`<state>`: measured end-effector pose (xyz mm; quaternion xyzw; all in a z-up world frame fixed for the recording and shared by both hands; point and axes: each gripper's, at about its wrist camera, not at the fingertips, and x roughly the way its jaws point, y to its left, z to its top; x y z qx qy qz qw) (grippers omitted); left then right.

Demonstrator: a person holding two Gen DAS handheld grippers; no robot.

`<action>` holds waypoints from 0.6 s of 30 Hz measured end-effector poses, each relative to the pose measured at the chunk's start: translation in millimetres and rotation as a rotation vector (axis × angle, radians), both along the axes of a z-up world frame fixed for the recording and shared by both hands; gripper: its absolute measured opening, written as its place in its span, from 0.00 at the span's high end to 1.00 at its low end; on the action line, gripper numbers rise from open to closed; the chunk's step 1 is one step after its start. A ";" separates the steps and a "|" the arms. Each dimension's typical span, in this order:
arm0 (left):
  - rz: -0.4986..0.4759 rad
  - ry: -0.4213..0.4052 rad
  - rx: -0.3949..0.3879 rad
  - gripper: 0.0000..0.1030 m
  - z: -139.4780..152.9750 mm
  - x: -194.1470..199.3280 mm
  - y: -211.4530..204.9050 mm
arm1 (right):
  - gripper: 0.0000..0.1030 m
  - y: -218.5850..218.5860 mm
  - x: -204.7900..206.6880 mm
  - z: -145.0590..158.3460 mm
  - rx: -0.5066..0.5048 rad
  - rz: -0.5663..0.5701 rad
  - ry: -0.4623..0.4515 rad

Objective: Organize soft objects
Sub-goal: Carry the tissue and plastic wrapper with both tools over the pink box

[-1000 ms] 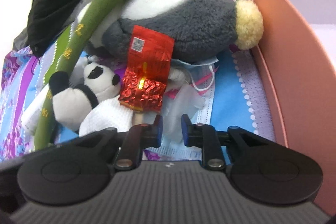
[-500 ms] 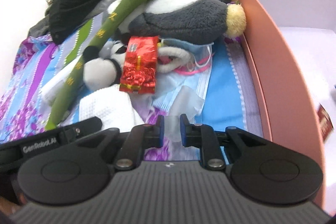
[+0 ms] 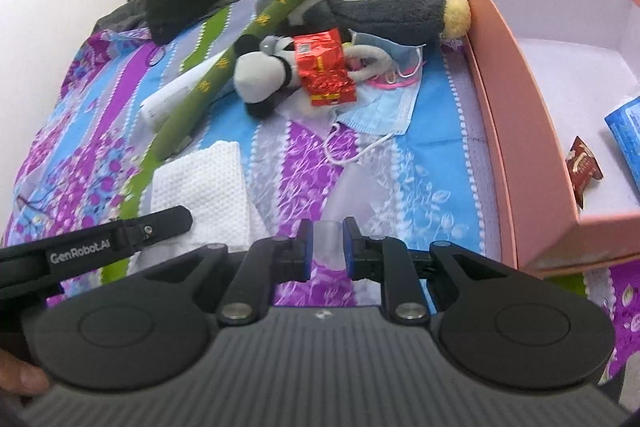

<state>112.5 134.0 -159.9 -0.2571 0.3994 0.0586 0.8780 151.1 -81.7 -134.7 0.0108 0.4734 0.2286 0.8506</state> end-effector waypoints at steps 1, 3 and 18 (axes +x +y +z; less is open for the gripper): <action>0.001 -0.004 0.000 0.93 2.8 -4.8 -0.7 | 0.82 -0.6 -5.1 2.9 0.000 0.005 -0.006; 0.003 -0.016 0.006 0.93 9.6 -12.8 -2.9 | 0.82 -3.0 -14.0 7.6 0.002 0.010 -0.013; -0.047 -0.139 0.036 0.93 77.4 -13.4 -23.8 | 0.82 -31.0 -26.8 62.2 0.080 -0.023 -0.112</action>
